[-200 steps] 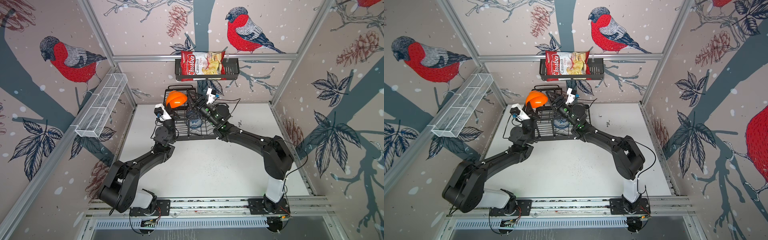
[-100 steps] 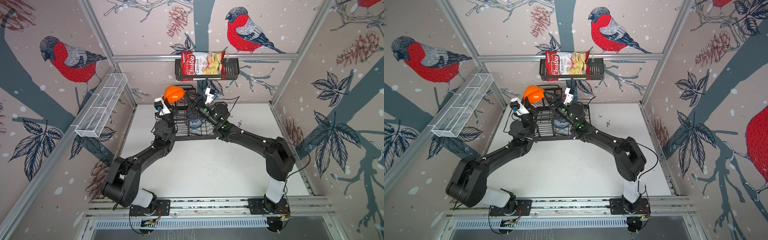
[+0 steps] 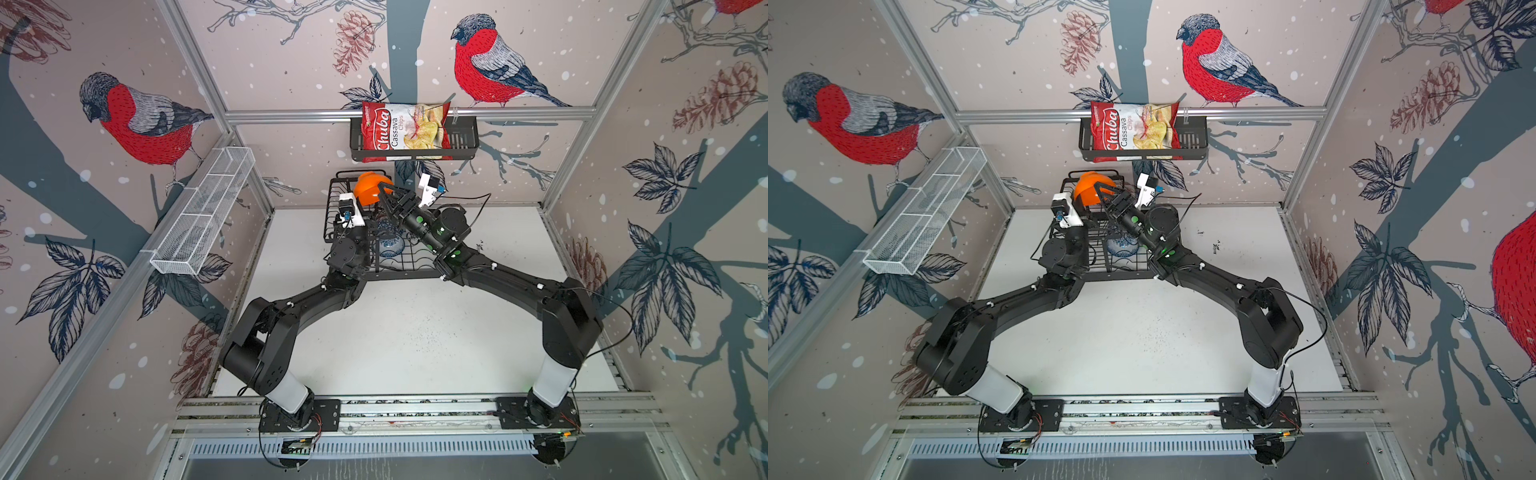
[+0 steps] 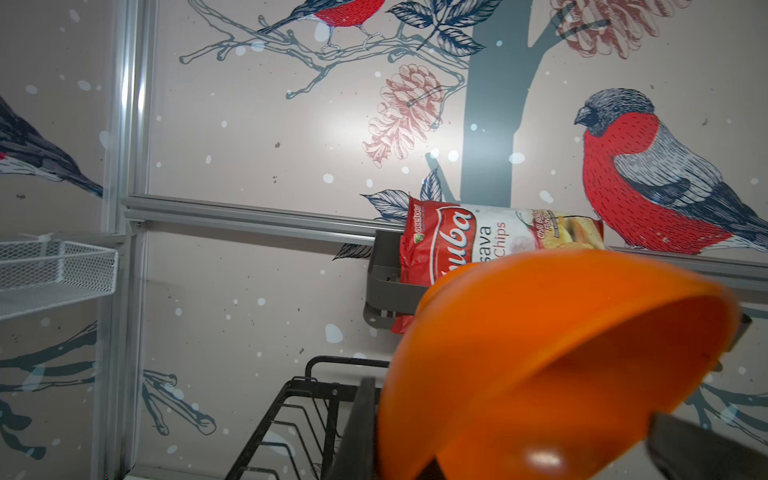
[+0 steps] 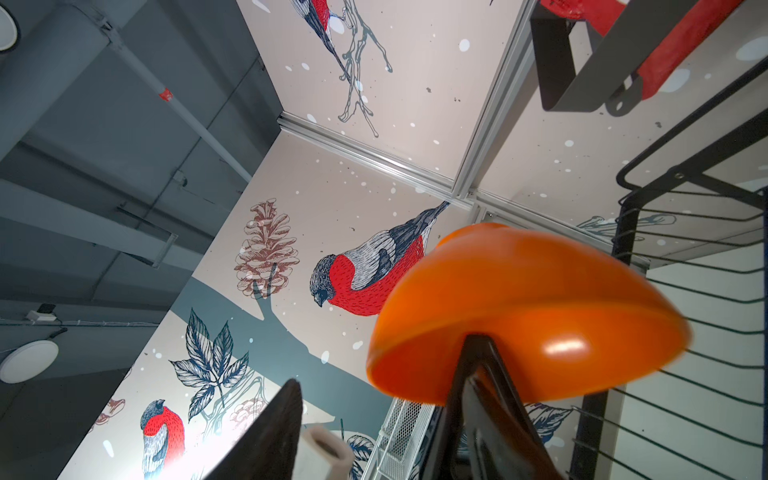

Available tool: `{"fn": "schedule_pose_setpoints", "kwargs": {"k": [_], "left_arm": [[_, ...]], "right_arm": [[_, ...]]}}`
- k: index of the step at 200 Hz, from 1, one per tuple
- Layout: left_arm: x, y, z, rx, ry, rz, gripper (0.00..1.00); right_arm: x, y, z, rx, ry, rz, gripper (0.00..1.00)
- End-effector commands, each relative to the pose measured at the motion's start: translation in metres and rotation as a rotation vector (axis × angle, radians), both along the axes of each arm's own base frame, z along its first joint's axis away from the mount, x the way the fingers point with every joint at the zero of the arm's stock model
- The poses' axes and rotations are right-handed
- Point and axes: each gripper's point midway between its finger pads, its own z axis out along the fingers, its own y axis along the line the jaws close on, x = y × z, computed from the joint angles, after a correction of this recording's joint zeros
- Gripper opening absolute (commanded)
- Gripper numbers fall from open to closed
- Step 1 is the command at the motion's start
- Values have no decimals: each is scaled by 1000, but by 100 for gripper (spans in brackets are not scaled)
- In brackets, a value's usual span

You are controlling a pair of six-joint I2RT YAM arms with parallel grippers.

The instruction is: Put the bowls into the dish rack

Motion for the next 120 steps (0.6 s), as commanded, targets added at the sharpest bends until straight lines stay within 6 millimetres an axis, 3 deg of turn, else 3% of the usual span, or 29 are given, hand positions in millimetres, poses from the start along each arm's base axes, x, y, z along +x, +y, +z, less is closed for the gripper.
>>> {"fn": "schedule_pose_setpoints", "kwargs": {"k": [1, 62, 120], "left_arm": [[-13, -7, 18, 5, -88, 6, 0], [-19, -17, 18, 27, -97, 0, 0], [-34, -24, 23, 51, -114, -11, 0]], "right_arm": [[-6, -7, 17, 60, -54, 24, 57], [8, -15, 6, 69, -18, 0, 24], [11, -17, 5, 61, -35, -22, 1]]}}
